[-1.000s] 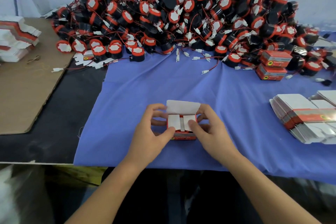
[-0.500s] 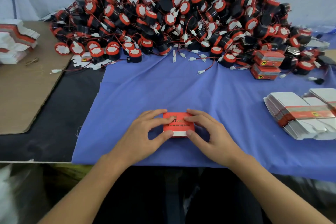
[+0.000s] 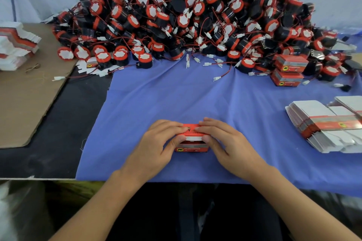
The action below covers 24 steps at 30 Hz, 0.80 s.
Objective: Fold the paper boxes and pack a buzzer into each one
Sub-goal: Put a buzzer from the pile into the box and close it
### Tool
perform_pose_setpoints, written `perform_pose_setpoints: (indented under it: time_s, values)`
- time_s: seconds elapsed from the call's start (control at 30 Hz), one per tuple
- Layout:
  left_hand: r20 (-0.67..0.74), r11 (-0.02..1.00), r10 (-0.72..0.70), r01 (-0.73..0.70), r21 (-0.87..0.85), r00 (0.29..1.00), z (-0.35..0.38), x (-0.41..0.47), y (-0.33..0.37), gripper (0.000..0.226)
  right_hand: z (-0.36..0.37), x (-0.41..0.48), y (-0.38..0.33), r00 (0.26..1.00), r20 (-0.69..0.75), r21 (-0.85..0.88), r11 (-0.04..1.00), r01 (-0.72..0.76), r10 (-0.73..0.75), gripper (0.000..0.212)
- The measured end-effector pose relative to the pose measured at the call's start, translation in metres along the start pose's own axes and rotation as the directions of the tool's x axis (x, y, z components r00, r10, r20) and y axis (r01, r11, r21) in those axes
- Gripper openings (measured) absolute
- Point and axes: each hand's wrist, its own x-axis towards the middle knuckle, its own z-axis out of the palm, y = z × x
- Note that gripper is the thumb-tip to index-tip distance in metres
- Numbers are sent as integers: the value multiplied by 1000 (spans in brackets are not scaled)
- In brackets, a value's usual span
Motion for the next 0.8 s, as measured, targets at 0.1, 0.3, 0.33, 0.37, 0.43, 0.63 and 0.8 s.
perform_pose_setpoints:
  time_s: [0.1, 0.3, 0.33, 0.37, 0.43, 0.63, 0.8]
  values:
    - [-27, 1000, 28, -28, 14, 999, -1, 1, 0, 26, 1, 0, -1, 1000, -12, -13, 1000, 16, -16, 32]
    - [-58, 997, 67, -65, 40, 996, 0, -6, -1, 16, 2, -6, 3, 999, -33, 8, 999, 37, -37, 27]
    - [-69, 996, 77, -74, 49, 995, 1, -7, -1, 15, 3, -6, 2, 998, -49, 11, 999, 39, -38, 27]
    - [-79, 994, 96, -91, 66, 992, 2, -8, 0, 15, 4, -6, 1, 997, -62, 11, 999, 42, -41, 26]
    - [-96, 982, 156, -144, 120, 983, 2, -10, 2, 17, 6, -8, 0, 996, -77, 10, 999, 52, -51, 27]
    - [-124, 972, 164, -140, 187, 979, 6, -19, 10, 24, 7, -12, 1, 997, -50, 59, 996, 60, -57, 29]
    - [-119, 964, 165, -134, 230, 979, 10, -25, 11, 21, 10, -16, -4, 994, -72, -23, 996, 82, -84, 32]
